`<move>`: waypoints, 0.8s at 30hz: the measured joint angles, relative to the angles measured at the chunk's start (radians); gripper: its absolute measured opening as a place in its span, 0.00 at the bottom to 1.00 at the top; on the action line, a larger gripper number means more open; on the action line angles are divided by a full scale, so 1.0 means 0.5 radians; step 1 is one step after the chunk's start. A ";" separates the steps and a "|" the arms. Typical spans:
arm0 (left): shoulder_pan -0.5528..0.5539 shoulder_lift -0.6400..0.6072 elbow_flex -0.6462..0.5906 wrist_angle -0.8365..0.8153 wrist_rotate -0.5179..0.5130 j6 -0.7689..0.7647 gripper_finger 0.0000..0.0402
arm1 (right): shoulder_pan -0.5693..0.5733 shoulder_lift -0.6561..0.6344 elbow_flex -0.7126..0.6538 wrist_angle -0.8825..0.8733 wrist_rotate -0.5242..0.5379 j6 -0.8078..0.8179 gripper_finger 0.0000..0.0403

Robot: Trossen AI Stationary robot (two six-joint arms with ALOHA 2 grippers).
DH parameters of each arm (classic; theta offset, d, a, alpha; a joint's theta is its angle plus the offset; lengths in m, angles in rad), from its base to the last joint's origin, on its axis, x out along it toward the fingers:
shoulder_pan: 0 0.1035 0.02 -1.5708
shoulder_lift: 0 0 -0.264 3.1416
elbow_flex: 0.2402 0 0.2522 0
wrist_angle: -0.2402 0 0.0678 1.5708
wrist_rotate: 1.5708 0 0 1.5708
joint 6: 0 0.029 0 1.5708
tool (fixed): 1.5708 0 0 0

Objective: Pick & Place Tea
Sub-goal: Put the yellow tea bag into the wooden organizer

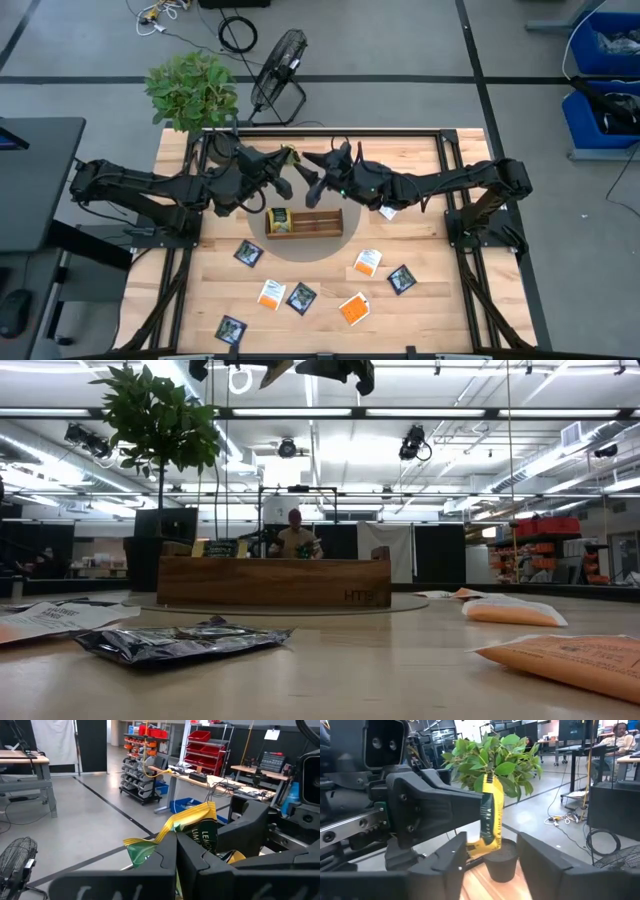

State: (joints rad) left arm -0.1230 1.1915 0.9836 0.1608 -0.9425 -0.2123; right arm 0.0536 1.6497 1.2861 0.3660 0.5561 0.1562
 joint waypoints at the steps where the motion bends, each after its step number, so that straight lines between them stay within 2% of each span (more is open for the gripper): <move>1: 0.000 0.000 0.000 0.000 0.000 0.000 0.00 | 0.000 0.000 0.000 0.000 0.000 0.000 0.40; 8: 0.000 0.000 0.000 0.011 -0.005 0.037 0.00 | 0.000 0.000 0.000 -0.002 0.001 -0.018 0.08; 10: 0.000 0.000 0.000 0.011 -0.005 0.040 0.00 | 0.000 0.000 0.000 -0.002 0.001 -0.039 0.03; 24: 0.000 0.000 0.000 0.009 -0.006 0.052 0.02 | 0.001 0.000 0.000 -0.002 0.001 -0.128 0.00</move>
State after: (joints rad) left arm -0.1230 1.1915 0.9836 0.1654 -0.9455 -0.1864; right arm 0.0540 1.6497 1.2861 0.3653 0.5568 0.0922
